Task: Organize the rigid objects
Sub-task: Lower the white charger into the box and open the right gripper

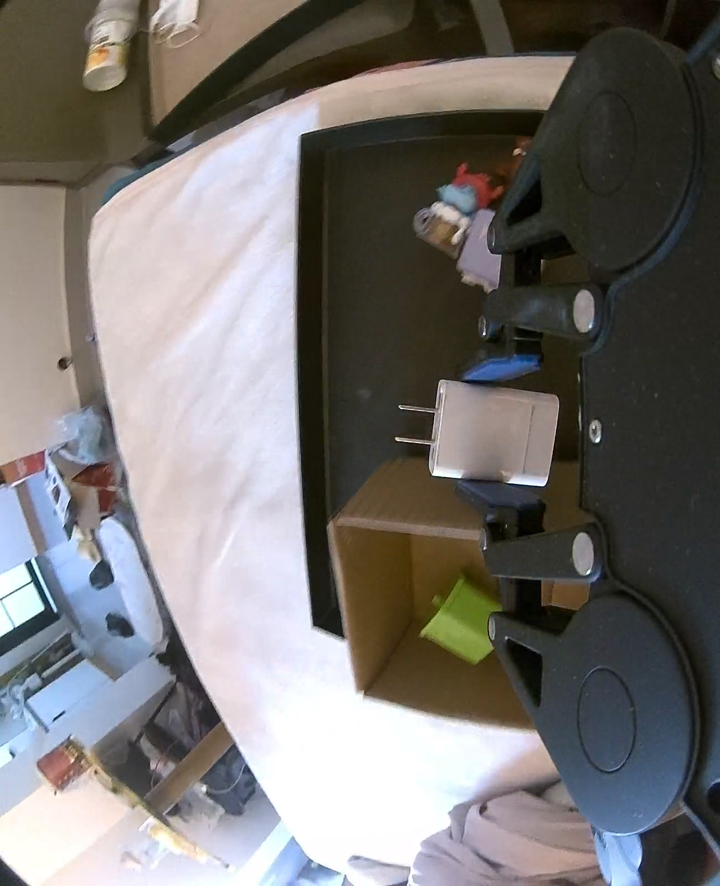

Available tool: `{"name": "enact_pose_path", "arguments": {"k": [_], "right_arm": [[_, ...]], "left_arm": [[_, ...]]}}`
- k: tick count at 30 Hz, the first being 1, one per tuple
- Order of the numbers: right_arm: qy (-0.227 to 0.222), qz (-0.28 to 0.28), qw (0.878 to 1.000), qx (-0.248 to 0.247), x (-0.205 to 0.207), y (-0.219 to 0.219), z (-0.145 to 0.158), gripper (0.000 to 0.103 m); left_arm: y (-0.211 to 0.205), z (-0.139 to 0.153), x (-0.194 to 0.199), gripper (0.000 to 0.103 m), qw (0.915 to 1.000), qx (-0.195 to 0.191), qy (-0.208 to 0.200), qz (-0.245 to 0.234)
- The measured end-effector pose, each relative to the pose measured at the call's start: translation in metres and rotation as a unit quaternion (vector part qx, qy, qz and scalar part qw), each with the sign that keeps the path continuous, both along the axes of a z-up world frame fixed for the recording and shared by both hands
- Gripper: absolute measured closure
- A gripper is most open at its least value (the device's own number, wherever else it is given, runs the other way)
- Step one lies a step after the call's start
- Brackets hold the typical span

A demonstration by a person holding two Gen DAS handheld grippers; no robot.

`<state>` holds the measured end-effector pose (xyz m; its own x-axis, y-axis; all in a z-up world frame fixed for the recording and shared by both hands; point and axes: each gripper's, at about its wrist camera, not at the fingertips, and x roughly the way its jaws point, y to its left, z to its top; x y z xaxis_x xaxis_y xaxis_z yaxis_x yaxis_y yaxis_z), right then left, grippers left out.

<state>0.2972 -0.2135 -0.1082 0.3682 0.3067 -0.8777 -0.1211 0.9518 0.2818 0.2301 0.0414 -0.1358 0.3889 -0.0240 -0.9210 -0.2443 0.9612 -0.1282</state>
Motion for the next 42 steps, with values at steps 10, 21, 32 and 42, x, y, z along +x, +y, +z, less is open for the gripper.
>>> {"name": "enact_pose_path", "arguments": {"k": [10, 21, 32, 42], "right_arm": [[-0.021, 0.025, 0.999, 0.021, 0.015, 0.036, 0.005, 0.065], [-0.017, 0.071, 0.997, -0.003, 0.017, 0.085, -0.01, 0.065], [-0.029, 0.072, 0.997, -0.01, 0.014, 0.096, -0.019, 0.063], [-0.032, 0.034, 0.999, 0.019, -0.005, 0.048, -0.001, 0.063]], "left_arm": [[0.006, -0.001, 0.002, 0.093, 0.9999, -0.011, 0.0, -0.001], [0.013, -0.003, 0.001, 0.093, 0.9997, -0.026, 0.001, -0.003], [0.013, -0.003, 0.003, 0.092, 0.9995, -0.03, 0.002, -0.005], [0.01, -0.001, 0.002, 0.093, 0.9998, -0.022, -0.001, -0.005]]}}
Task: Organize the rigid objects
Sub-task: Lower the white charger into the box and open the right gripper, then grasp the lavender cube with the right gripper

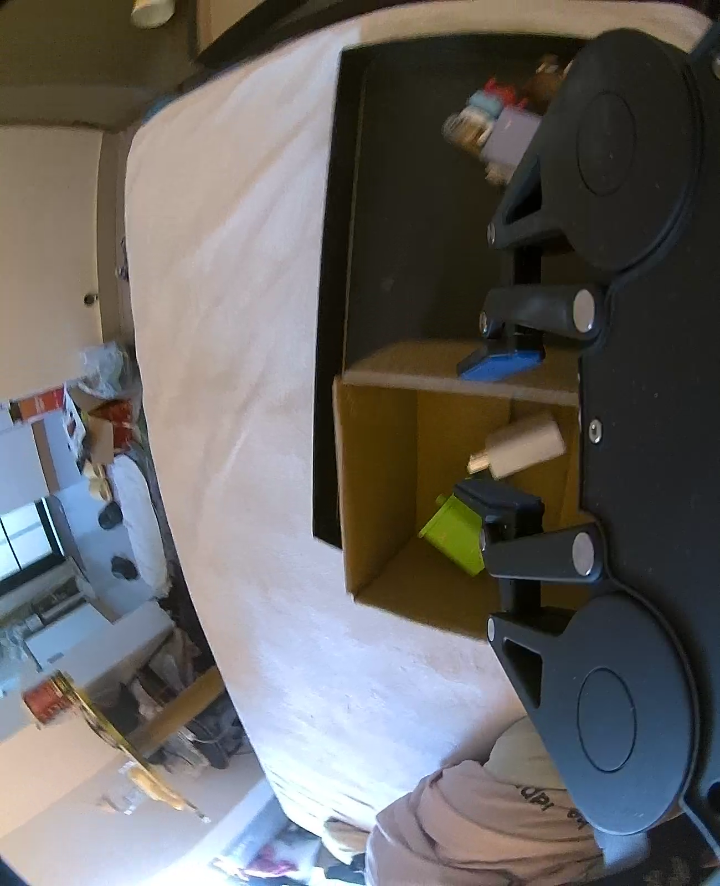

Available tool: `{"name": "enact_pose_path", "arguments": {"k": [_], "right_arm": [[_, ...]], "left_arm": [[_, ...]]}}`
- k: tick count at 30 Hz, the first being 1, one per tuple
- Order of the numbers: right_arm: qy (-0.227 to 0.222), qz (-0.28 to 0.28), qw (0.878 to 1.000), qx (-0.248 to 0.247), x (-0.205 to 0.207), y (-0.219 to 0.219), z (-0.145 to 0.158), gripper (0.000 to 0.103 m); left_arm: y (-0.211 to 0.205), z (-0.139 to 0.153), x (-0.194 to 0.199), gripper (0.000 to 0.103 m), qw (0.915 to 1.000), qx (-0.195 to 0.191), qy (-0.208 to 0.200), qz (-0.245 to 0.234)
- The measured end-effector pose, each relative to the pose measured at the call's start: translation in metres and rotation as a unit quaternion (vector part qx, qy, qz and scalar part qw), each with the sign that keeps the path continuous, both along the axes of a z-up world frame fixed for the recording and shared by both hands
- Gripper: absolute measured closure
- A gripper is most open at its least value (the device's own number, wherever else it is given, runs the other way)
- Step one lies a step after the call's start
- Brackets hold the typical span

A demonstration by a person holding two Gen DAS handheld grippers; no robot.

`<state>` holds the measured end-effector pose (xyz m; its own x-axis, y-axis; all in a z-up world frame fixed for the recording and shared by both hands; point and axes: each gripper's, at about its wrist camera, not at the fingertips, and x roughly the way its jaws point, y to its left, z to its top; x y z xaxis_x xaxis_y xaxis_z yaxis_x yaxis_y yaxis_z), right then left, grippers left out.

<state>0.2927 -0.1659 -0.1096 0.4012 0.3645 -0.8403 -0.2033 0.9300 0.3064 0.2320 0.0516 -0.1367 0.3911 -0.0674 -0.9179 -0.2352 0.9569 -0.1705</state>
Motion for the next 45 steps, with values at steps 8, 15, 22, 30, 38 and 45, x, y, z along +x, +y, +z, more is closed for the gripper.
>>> {"name": "enact_pose_path", "arguments": {"k": [8, 15, 22, 30, 38, 45], "right_arm": [[0.019, -0.029, 0.999, -0.028, -0.002, -0.042, -0.008, 0.063], [0.044, -0.073, 0.995, -0.044, 0.007, -0.08, -0.026, 0.058], [0.074, -0.101, 0.99, -0.065, 0.025, -0.103, -0.046, 0.058], [0.104, -0.104, 0.987, -0.069, 0.033, -0.105, -0.068, 0.056], [0.12, -0.093, 0.983, -0.1, 0.037, -0.097, -0.087, 0.057], [0.097, -0.079, 0.986, -0.106, 0.038, -0.087, -0.082, 0.064]], "left_arm": [[0.0, 0.001, -0.001, 0.093, 1.0, 0.0, 0.0, 0.003], [0.0, 0.002, -0.002, 0.093, 1.0, 0.001, 0.0, 0.008], [0.0, 0.003, 0.0, 0.093, 1.0, 0.003, 0.001, 0.008], [-0.001, 0.002, 0.001, 0.093, 0.9999, 0.007, 0.007, 0.007], [-0.001, 0.002, 0.002, 0.093, 0.9999, 0.007, 0.008, 0.008], [0.0, 0.003, 0.002, 0.093, 0.9999, 0.009, 0.007, 0.007]]}}
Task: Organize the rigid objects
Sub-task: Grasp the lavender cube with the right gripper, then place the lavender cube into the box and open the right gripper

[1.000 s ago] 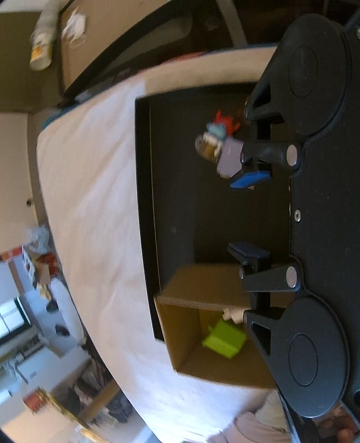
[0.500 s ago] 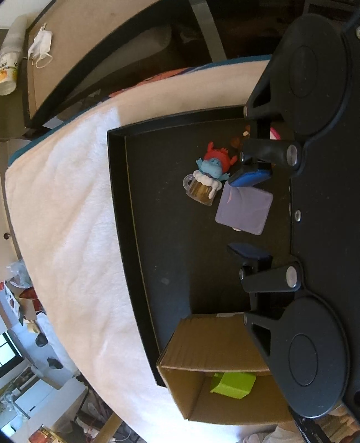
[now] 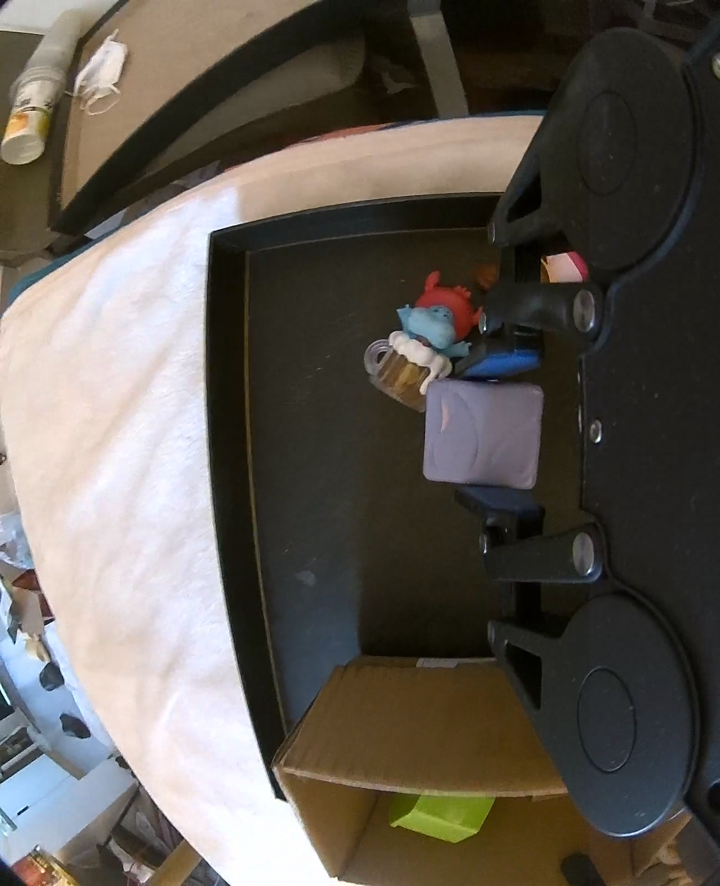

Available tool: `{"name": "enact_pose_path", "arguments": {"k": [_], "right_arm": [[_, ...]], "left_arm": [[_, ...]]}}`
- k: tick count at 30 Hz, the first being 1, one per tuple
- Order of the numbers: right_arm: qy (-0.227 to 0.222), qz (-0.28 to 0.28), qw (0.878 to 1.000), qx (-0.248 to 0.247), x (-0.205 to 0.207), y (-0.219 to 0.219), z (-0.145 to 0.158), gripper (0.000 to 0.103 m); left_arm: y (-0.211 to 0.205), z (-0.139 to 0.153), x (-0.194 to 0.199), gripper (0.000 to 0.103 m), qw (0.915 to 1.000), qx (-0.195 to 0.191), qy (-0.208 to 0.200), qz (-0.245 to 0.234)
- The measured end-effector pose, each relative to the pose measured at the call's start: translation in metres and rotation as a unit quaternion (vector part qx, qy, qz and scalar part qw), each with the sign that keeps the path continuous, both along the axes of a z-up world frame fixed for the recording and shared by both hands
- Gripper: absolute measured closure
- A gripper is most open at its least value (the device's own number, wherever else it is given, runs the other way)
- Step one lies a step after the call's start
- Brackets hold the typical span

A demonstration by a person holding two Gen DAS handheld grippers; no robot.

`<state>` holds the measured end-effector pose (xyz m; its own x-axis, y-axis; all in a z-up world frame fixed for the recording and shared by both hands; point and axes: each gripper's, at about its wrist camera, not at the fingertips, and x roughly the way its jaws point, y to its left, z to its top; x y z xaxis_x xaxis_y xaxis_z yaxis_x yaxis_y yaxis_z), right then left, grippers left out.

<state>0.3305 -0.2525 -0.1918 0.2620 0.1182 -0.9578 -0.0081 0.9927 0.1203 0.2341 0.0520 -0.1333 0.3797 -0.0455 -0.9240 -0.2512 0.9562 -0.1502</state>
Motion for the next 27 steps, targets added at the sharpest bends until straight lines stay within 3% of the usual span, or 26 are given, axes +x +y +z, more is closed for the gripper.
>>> {"name": "enact_pose_path", "arguments": {"k": [14, 27], "right_arm": [[-0.071, 0.041, 0.996, 0.035, 0.0, 0.034, 0.069, 0.064], [-0.096, 0.078, 0.991, 0.055, 0.0, 0.069, 0.098, 0.064]], "left_arm": [[0.001, -0.002, 0.0, 0.093, 1.0, -0.009, -0.002, -0.001], [0.005, -0.002, -0.001, 0.092, 0.9998, -0.018, -0.005, -0.001]]}}
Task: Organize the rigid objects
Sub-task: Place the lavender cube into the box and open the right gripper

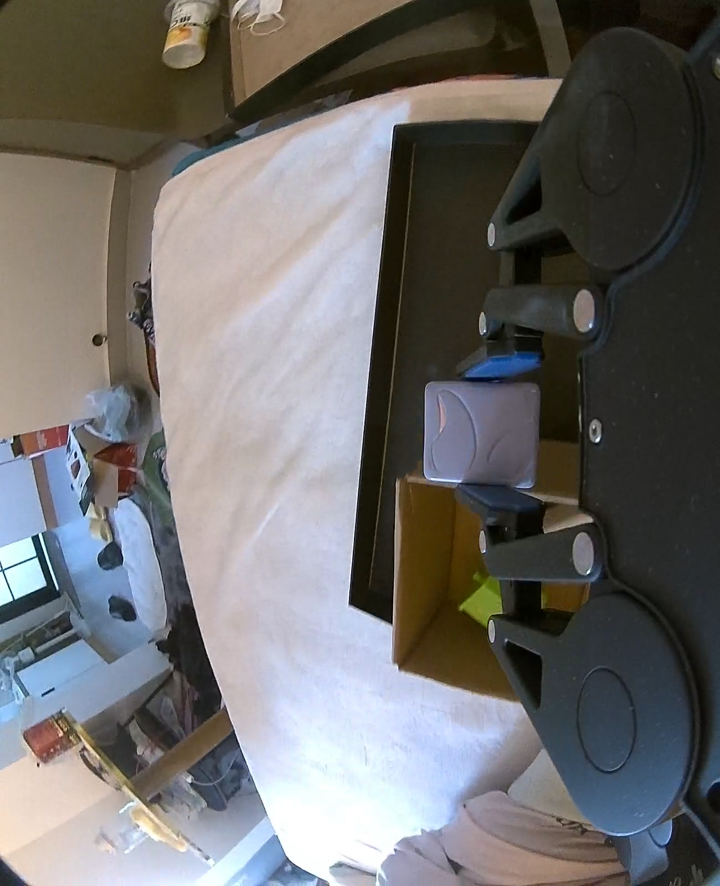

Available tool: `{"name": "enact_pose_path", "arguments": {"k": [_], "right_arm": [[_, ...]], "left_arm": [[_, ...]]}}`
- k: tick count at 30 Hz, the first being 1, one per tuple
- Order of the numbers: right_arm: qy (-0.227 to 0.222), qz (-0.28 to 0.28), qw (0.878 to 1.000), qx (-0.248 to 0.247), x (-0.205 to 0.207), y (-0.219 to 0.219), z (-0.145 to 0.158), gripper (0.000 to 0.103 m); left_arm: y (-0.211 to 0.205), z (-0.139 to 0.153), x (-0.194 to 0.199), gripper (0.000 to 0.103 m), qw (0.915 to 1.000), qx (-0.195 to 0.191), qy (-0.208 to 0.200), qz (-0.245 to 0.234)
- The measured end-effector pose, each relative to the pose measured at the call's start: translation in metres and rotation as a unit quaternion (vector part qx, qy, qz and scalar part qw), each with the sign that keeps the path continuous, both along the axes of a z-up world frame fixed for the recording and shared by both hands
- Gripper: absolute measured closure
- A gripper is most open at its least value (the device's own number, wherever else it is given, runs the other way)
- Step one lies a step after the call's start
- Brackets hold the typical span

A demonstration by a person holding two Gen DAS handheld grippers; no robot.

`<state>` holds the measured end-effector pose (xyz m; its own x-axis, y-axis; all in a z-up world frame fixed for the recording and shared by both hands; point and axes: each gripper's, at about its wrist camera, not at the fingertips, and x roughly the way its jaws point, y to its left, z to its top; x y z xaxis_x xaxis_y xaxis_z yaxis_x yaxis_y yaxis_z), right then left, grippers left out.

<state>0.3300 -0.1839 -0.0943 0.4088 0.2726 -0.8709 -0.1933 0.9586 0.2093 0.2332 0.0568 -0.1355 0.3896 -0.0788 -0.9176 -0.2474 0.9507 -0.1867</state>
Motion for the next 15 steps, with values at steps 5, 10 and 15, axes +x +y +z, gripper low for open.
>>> {"name": "enact_pose_path", "arguments": {"k": [5, 10, 15], "right_arm": [[-0.007, 0.01, 1.0, 0.015, -0.002, 0.013, 0.007, 0.064], [-0.002, 0.037, 0.999, 0.027, 0.001, 0.032, 0.006, 0.064], [0.013, 0.059, 0.998, 0.021, 0.006, 0.047, -0.009, 0.064]], "left_arm": [[0.0, -0.001, 0.001, 0.092, 1.0, 0.0, 0.0, -0.001], [-0.001, -0.002, 0.0, 0.092, 1.0, 0.002, -0.001, -0.003], [-0.001, -0.001, 0.001, 0.092, 1.0, 0.001, 0.001, -0.003]]}}
